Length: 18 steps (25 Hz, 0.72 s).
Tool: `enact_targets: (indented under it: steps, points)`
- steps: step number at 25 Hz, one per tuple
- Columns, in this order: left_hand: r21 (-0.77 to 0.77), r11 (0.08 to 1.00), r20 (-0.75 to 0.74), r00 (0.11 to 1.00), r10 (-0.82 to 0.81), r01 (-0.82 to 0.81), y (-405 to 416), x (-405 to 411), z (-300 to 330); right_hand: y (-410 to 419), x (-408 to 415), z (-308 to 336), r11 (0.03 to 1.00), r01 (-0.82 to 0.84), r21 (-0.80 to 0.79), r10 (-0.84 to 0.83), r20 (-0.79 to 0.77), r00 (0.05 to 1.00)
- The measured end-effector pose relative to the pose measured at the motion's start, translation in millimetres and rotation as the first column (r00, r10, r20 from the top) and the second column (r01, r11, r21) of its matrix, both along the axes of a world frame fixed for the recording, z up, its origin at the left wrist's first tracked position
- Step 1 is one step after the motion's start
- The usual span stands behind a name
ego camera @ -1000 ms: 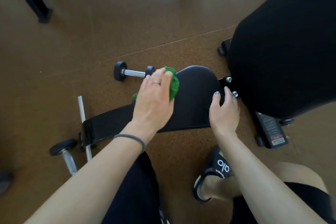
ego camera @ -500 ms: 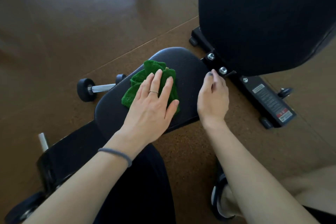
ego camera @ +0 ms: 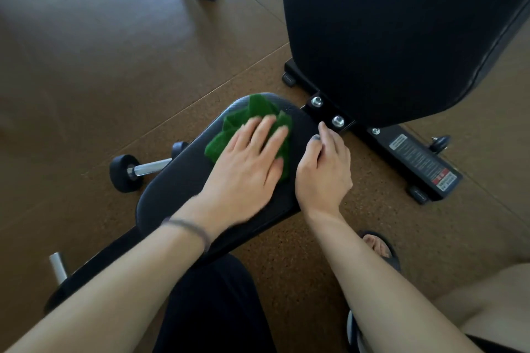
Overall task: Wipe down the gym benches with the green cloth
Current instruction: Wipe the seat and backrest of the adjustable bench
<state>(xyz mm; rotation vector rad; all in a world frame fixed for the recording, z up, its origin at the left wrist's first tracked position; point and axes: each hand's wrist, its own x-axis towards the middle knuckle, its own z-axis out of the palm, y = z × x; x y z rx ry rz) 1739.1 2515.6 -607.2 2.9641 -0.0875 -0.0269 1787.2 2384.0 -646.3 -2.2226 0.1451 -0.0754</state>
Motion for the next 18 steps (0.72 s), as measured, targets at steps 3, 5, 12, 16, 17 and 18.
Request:
enact_targets:
  steps: [3, 5, 12, 16, 17, 18]
  points:
    - [-0.043, 0.991, -0.074, 0.989, -0.13, 0.128, 12.3, -24.8, 0.4, -0.3, 0.0, -0.2, 1.0, 0.016, 0.011, -0.017, 0.016, 1.0]
    - [-0.058, 0.991, -0.045, 0.992, -0.12, 0.118, 17.4, 17.9, -5.2, -0.5, 1.1, -0.6, 1.0, 0.021, 0.002, -0.021, 0.017, 1.0]
    - [-0.044, 0.989, -0.022, 0.989, -0.144, 0.143, 0.2, 23.7, -7.2, -0.5, -0.5, -1.0, 0.999, 0.014, 0.034, -0.015, 0.019, 1.0]
    - [-0.081, 0.946, -0.007, 0.949, -0.315, 0.314, 14.3, 17.9, -2.4, 0.3, -1.1, -1.8, 0.999, 0.029, 0.037, -0.031, 0.038, 0.999]
    - [-0.094, 0.938, 0.002, 0.942, -0.335, 0.334, 14.6, 38.9, -4.0, 0.5, 0.3, -2.0, 0.999, 0.033, 0.038, -0.035, 0.031, 0.999]
    - [-0.09, 0.94, 0.009, 0.944, -0.331, 0.33, 12.7, 63.4, -6.6, 0.7, 1.8, -2.0, 0.998, 0.041, 0.04, -0.042, 0.025, 0.999]
